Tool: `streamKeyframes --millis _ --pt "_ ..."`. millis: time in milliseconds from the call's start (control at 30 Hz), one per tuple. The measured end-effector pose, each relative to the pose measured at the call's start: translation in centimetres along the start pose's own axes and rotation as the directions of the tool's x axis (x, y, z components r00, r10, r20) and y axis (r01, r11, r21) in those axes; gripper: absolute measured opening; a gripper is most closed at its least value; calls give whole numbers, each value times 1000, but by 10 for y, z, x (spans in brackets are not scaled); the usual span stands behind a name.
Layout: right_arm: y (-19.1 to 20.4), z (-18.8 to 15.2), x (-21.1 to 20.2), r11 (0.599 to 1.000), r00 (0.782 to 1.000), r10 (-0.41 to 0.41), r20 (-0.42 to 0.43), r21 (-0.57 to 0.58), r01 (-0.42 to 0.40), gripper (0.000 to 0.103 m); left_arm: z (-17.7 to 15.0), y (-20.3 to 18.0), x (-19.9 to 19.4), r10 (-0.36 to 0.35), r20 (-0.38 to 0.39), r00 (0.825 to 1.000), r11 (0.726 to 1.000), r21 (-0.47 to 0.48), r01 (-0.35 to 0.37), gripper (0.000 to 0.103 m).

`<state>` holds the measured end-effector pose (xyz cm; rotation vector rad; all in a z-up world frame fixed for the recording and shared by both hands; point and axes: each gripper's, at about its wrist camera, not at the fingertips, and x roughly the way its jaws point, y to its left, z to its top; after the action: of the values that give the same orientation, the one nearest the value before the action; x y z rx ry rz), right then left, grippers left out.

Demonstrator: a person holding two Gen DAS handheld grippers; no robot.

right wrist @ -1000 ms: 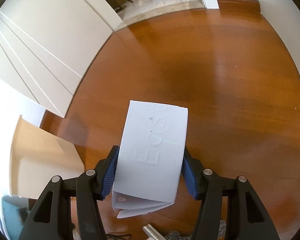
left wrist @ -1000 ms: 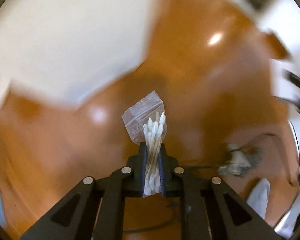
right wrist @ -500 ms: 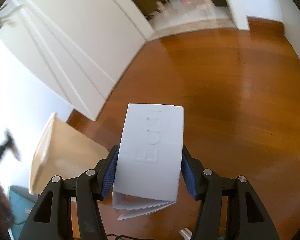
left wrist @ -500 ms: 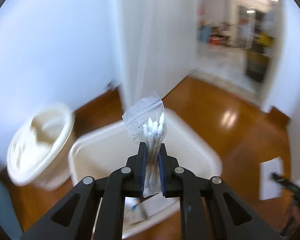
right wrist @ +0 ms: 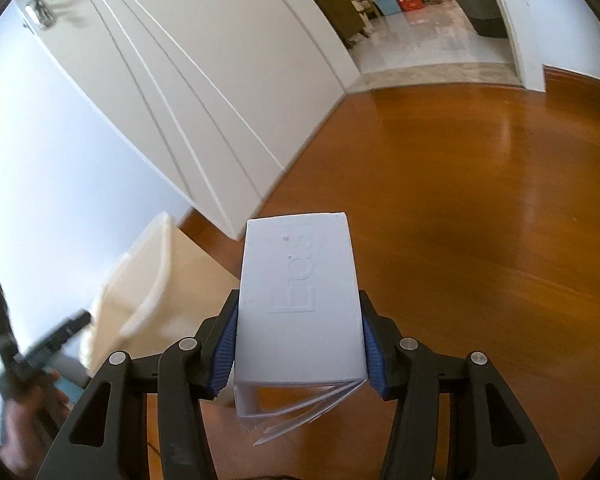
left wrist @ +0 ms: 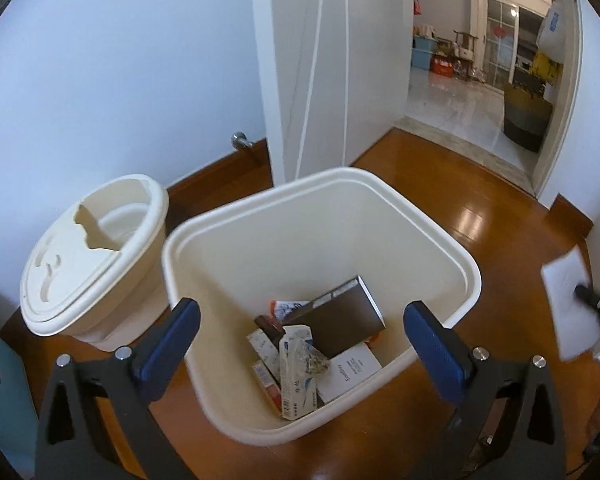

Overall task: Collect trash
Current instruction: 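Drop the swab bag into the wastebasket with the left tool while the right drops the paper box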

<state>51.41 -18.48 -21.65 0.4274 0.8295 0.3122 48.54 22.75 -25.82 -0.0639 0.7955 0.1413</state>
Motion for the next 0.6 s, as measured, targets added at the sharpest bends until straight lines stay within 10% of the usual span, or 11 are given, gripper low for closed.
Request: streamKeyframes --millis 200,367,600 --pt "87 52 -4 975 973 213 88 -92 -205 55 -4 7 -18 32 34 999 999 -21 -32 103" --pt "144 50 63 939 944 326 -49 -99 -330 55 9 27 -53 65 156 986 992 -116 -47 103" --pt "160 5 146 946 906 303 -296 -20 -323 62 0 19 -46 31 105 994 995 -97 -21 103"
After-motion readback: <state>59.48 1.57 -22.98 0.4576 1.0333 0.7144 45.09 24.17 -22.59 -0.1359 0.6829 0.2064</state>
